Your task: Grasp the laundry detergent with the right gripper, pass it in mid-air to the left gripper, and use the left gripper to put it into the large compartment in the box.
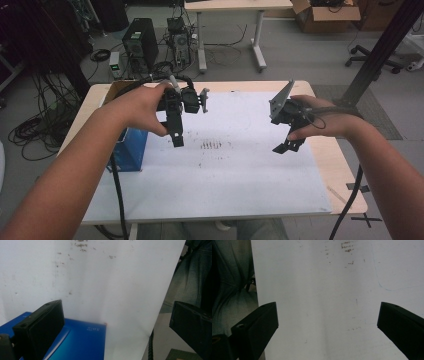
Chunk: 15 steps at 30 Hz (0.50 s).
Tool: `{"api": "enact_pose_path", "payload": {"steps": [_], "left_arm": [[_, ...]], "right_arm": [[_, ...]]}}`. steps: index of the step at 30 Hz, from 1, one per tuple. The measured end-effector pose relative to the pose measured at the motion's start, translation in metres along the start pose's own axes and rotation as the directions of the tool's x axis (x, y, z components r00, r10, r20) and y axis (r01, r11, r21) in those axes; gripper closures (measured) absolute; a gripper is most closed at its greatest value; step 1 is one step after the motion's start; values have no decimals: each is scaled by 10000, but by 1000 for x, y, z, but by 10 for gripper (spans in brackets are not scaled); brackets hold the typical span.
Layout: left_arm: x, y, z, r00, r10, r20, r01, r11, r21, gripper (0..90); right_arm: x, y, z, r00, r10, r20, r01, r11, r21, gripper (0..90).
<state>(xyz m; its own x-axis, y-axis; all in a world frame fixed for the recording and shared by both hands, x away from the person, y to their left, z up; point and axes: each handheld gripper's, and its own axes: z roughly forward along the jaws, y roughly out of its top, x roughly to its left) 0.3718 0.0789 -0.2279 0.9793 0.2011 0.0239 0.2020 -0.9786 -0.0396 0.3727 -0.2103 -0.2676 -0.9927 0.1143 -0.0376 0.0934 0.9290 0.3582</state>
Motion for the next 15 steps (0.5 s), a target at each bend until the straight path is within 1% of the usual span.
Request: {"api": "enact_pose_path", "payload": {"steps": [3,7,9,12,14,15], "left_arm": [[0,0,0,10000,32,9,-32,10000,55,2],[0,0,1,10000,-63,32,63,10000,27,2],[1,0,1,10000,-60,36,60,9999,103,2],[0,1,1,10000,-78,0,78,9999,150,2],[0,1,1,10000,-41,-63,42,9999,99,2],[-1,1,0,10000,-48,-53,48,9999,156,2]], "right_arm": [[0,0,0,10000,19,19,-19,10000,-52,34],[-1,-2,1,10000,48,13,-48,10000,-50,34],[-1,-2,1,10000,41,18,-41,10000,-84,35],[-1,-2,0,10000,34,20,-34,10000,-91,35],[-1,-3,-1,10000,62,54,-62,9999,-108,33],[-1,-3,-1,10000,57,54,-56,9999,-131,34]]}}
